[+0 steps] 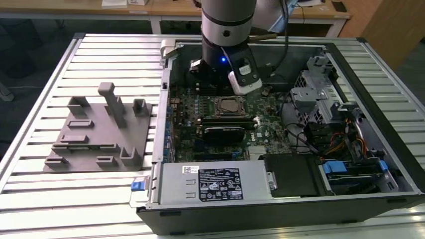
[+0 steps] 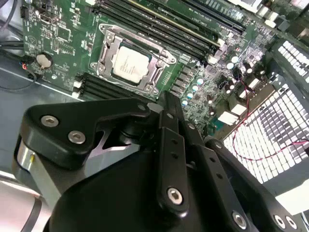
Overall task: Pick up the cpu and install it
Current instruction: 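Install the second cpu locking lever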
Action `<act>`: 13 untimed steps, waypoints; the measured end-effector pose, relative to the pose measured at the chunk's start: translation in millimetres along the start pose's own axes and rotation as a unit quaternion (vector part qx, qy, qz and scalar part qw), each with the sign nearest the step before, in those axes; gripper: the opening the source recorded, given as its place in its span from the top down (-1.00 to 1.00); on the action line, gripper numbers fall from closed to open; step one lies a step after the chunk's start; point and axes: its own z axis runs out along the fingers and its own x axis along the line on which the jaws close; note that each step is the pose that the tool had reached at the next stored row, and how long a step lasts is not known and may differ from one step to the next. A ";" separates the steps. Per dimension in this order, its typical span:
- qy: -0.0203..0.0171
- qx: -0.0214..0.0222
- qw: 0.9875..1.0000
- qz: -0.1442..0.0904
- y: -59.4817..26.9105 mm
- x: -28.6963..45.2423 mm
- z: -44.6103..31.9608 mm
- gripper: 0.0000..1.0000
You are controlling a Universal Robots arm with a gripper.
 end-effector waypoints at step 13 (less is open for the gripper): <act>0.000 0.000 1.000 0.000 1.9 -0.1 -7.8 0.79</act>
